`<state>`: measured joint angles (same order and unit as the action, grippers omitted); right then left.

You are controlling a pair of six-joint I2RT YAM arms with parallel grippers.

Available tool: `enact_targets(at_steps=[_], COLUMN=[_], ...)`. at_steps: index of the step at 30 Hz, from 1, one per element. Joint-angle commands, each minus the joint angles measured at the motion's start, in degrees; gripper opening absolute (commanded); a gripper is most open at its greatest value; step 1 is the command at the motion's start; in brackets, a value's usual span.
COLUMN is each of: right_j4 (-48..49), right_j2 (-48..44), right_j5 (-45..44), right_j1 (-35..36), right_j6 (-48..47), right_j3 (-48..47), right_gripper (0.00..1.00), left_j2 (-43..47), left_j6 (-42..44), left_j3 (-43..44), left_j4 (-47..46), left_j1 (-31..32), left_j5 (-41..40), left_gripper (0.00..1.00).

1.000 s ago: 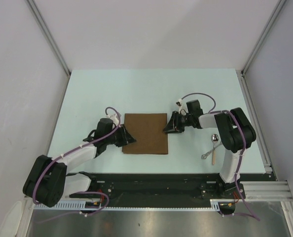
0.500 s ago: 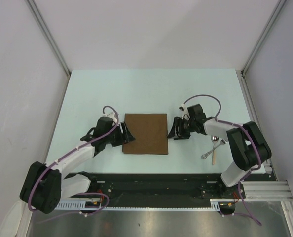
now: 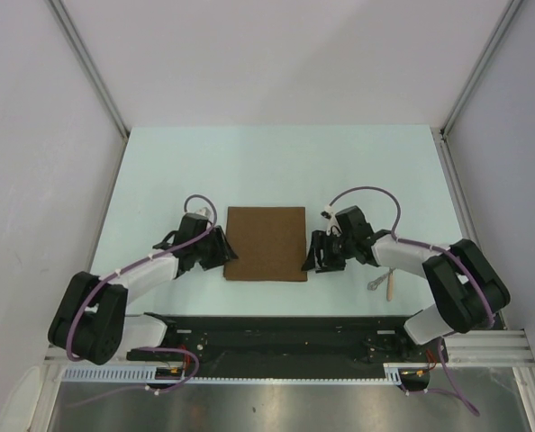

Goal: Fold the napkin into a case and place the utensils inside
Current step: Rotate the square-folded napkin at the center of the board.

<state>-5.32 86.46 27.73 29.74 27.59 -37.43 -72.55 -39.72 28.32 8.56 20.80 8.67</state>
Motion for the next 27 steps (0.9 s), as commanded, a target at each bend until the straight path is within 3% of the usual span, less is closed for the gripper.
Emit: enact_targets(at_steps=[1, 5, 6, 9, 14, 16, 19, 20, 23, 27], right_j4=[-4.2, -4.5, -4.3, -4.1, -5.4, -7.2, -8.3, -8.2, -9.8, -11.3], right_j2=[-3.3, -6.4, -6.7, -8.5, -11.0, -11.7, -12.8, -13.2, -14.6, -15.5], right_j5=[-5.4, -5.2, -5.1, -5.2, -7.9, -11.1, -15.1, -15.8, -18.1, -19.2], right_j1=[-0.1, -0.9, -1.2, -2.7, -6.7, -7.6, -8.7, -9.0, -10.6, -11.7], right_j6=[-0.8, -0.9, -0.9, -0.5, 2.5, 4.6, 6.2, 6.9, 7.9, 8.1], right_j3=[2.2, 3.0, 3.2, 4.1, 5.4, 5.4, 6.0, 6.2, 6.5, 6.6], right_gripper=[0.61, 0.61, 0.61, 0.61, 0.61, 0.6, 0.61, 0.6, 0.61, 0.62], left_j2=[-2.4, -3.5, -3.6, -3.6, -4.2, -5.3, -10.3, -11.2, -10.9, -3.9], left_j6=[0.3, 0.5, -0.1, -3.5, -15.3, -20.0, -24.9, -24.1, -20.7, -14.5], left_j3=[-2.6, -4.9, -5.4, -8.2, -11.3, -11.7, -7.3, -5.6, -2.4, -0.3], left_j4=[-3.8, -6.1, -6.9, -12.2, -21.4, -25.2, -31.0, -29.4, -26.4, -17.5], left_j1=[-0.2, -0.2, -0.1, 2.1, 12.1, 19.3, 28.6, 30.3, 33.6, 33.5], left_j5=[1.9, 1.7, 3.4, 7.5, 9.3, 9.3, 11.8, 12.1, 12.7, 8.8], left_gripper=[0.49, 0.35, 0.26, 0.13, 0.13, 0.13, 0.29, 0.42, 0.62, 0.67])
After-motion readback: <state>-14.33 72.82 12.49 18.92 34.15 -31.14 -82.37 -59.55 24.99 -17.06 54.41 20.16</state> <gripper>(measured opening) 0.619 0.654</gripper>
